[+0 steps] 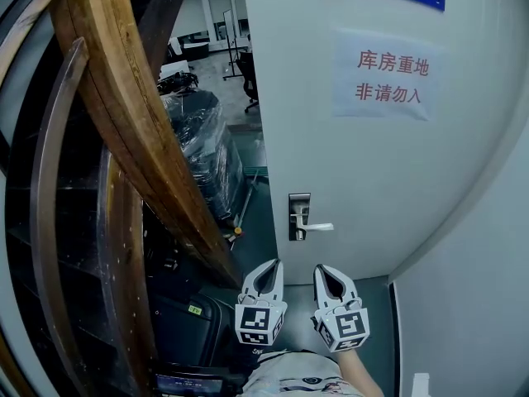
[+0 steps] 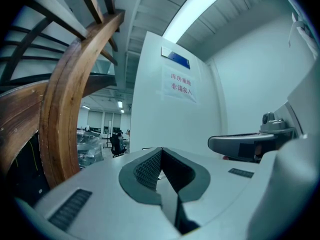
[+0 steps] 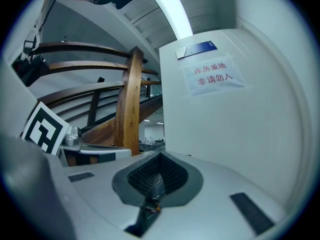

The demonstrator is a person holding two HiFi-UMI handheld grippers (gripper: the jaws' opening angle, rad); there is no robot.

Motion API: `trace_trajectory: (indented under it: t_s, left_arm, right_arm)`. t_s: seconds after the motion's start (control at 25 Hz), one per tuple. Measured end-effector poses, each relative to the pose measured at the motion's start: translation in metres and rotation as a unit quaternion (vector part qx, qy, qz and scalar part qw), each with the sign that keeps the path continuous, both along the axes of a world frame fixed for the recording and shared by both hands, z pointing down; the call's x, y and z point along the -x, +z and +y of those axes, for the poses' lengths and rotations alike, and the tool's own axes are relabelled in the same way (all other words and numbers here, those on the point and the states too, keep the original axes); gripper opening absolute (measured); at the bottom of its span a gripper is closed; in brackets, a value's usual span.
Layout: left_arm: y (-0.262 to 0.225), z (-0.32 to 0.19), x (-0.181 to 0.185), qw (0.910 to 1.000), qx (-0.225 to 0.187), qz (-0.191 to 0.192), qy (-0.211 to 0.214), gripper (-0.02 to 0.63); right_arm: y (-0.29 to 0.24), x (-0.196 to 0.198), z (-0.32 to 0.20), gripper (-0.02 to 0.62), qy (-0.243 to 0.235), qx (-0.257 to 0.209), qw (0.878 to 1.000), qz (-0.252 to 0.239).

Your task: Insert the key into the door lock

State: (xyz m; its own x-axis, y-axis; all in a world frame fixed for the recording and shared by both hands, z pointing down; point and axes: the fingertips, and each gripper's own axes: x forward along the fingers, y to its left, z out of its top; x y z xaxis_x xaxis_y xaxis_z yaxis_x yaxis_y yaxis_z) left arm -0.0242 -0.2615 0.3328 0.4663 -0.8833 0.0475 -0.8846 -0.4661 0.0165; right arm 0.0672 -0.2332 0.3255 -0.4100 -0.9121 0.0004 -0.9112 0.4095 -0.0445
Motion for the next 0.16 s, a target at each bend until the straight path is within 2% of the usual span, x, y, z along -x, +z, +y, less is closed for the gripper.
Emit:
trace_trajectory:
  t_s: [0.16]
  left_arm:
    - [0.0019, -0.0032, -0.0049, 1.0, 0.002, -0.001, 0.003, 0.005]
  right_arm:
    - [0.0029, -0.0017, -0.0048, 0.005, -0.002, 0.002, 1.0, 0.001]
